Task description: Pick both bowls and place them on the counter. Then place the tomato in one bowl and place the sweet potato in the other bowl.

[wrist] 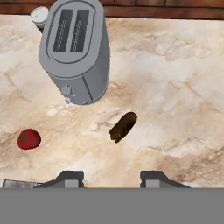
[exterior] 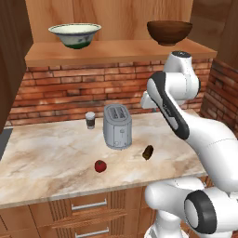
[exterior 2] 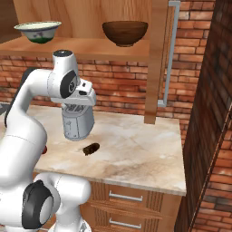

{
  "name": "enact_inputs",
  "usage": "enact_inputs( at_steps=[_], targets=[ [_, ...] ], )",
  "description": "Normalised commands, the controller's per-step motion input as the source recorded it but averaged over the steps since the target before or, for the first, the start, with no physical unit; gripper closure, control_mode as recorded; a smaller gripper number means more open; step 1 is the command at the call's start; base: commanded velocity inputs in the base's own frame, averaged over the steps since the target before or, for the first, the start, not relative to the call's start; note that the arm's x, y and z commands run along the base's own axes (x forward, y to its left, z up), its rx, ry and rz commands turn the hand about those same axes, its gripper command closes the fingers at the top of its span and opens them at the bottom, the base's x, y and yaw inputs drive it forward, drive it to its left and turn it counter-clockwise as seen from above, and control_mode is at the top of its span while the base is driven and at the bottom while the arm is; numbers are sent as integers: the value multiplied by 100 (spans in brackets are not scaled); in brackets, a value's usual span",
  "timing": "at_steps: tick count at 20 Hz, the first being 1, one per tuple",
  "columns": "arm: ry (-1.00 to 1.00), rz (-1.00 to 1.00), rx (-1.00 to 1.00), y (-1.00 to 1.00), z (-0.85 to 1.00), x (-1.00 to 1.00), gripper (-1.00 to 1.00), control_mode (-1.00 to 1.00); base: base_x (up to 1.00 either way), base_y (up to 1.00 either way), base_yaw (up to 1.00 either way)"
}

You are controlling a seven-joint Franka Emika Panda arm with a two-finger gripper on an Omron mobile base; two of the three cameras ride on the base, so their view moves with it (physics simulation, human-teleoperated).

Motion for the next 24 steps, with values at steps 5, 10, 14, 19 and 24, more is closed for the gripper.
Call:
enact_inputs(
  at_steps=[5, 10, 14, 19, 24],
  targets=[
    [-6, 1, 0, 0, 0, -12, -100, -100, 0, 0, 0],
    [-21, 1, 8, 3, 11, -29, -100, -100, 0, 0, 0],
    [-1, -11, 31, 13, 35, -25, -100, -100, 0, 0, 0],
    [0, -18, 32, 19, 42, -22, -100, -100, 0, 0, 0],
    [0, -21, 21, 25, 44, -21, -100, -100, 0, 0, 0]
  ],
)
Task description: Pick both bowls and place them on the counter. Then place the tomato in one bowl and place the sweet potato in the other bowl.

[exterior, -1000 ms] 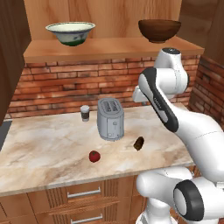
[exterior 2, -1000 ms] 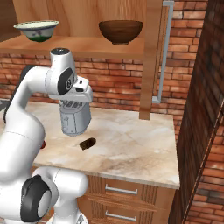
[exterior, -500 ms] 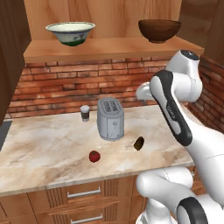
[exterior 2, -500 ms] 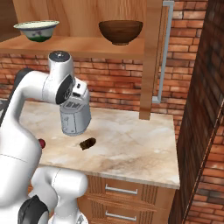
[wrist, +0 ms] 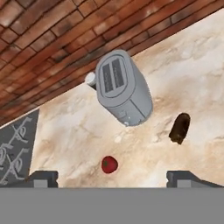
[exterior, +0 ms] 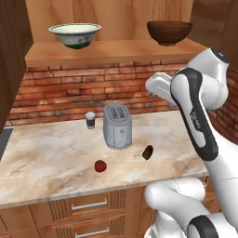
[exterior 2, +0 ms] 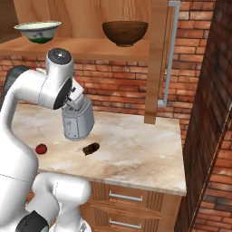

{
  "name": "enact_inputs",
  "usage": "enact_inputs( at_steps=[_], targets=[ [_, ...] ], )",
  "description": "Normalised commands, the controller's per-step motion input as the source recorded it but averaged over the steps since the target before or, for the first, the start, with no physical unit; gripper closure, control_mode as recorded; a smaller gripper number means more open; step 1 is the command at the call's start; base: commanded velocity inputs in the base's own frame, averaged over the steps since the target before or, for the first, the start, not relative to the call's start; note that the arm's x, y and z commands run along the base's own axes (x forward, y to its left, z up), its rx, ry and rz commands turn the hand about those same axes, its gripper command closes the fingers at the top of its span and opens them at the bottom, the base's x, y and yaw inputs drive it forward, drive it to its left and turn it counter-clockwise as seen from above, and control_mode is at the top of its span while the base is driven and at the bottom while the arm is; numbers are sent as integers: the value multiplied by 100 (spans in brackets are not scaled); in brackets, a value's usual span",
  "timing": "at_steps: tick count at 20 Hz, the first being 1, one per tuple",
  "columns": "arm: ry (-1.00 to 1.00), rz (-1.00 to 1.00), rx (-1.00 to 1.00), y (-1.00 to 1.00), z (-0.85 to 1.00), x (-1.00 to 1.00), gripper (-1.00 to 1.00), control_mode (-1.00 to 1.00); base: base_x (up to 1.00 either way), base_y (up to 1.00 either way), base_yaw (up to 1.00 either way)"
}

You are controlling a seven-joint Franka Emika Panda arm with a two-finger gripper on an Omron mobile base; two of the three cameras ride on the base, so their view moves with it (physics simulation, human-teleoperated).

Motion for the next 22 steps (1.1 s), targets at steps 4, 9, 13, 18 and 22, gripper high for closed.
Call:
enact_inputs(
  at_steps=[4, 9, 13, 18, 22],
  targets=[
    [0, -24, 19, 31, 43, -21, -100, -100, 0, 0, 0],
    [0, -19, 18, 38, 40, -10, -100, -100, 0, 0, 0],
    [0, -4, 20, 31, 43, -2, -100, -100, 0, 0, 0],
    [-1, 0, 16, 34, 42, 1, -100, -100, 0, 0, 0],
    [-6, 0, 11, 35, 40, 8, -100, -100, 0, 0, 0]
  ],
)
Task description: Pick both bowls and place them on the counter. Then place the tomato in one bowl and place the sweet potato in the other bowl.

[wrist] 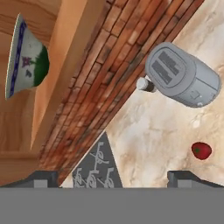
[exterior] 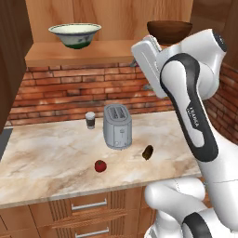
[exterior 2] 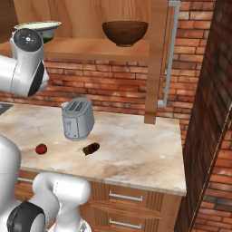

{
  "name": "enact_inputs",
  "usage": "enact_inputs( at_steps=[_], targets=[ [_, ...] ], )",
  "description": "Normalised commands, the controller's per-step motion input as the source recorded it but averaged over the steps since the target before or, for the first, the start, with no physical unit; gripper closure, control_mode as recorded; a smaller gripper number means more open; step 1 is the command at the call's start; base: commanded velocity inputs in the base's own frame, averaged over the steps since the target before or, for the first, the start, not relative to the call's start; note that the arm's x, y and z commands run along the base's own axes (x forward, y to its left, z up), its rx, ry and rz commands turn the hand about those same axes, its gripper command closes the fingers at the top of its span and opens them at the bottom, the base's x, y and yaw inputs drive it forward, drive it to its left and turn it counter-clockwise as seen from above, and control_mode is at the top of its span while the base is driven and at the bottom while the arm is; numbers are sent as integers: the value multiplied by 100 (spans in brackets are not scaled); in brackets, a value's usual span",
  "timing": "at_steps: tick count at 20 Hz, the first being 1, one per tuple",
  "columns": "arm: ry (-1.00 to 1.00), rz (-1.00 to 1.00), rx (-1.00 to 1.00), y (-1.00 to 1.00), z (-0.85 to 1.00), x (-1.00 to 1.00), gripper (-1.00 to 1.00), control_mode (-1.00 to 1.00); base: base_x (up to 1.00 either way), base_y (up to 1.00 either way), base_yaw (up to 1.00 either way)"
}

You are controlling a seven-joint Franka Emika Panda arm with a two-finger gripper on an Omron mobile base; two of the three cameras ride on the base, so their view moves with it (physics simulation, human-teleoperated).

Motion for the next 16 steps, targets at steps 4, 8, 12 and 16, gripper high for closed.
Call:
enact_inputs(
  at_steps=[4, 8, 12, 16],
  targets=[
    [-5, 0, 8, 32, 41, 12, -100, -100, 0, 0, 0],
    [-5, 0, 7, 25, 33, 22, -100, -100, 0, 0, 0],
    [-6, 0, 4, 16, 34, 19, -100, -100, 0, 0, 0],
    [0, 0, 5, 2, 28, 22, -100, -100, 0, 0, 0]
  ],
)
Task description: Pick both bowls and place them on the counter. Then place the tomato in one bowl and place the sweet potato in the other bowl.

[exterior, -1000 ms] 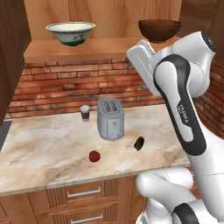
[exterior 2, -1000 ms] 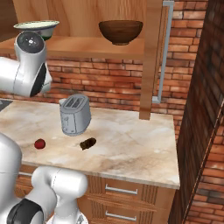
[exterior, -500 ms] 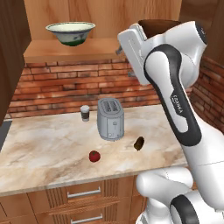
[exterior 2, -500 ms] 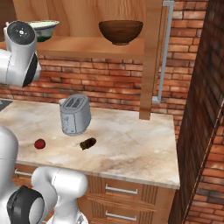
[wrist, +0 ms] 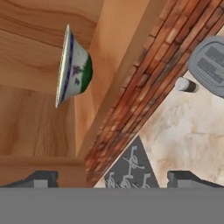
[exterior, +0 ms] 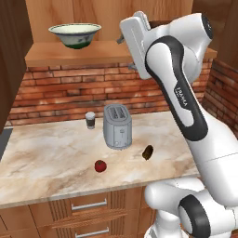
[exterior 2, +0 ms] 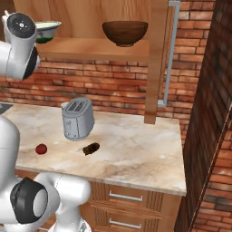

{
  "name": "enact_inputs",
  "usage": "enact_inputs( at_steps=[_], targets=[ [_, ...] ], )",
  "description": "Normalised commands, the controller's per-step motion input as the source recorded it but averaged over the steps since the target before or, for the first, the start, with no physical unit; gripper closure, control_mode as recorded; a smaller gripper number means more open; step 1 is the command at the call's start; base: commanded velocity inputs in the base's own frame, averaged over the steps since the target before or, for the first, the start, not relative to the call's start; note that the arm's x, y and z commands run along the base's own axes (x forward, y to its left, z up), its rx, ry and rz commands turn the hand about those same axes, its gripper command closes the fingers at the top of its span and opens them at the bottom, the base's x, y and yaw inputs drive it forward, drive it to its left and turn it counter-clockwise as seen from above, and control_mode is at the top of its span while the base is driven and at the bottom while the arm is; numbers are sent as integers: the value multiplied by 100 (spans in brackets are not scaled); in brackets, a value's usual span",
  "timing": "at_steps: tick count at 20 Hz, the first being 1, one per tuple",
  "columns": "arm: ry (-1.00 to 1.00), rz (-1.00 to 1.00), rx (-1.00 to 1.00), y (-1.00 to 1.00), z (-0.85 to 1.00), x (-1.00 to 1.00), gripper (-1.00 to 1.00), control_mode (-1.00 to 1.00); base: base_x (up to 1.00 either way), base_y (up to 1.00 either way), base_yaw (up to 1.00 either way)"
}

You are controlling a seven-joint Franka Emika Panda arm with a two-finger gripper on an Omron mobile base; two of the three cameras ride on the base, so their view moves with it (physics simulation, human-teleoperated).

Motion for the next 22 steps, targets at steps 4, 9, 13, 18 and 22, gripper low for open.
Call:
enact_inputs(
  at_steps=[4, 9, 13, 18, 22],
  targets=[
    [0, 0, 3, -1, 18, 26, -100, -100, 0, 0, 0],
    [0, 0, 6, 1, 10, 38, -100, -100, 0, 0, 0],
    [0, 0, 4, 2, 6, 43, -100, -100, 0, 0, 0],
    [0, 0, 1, 4, 0, 49, -100, -100, 0, 0, 0],
    [0, 0, 0, 13, 0, 49, -100, -100, 0, 0, 0]
  ],
)
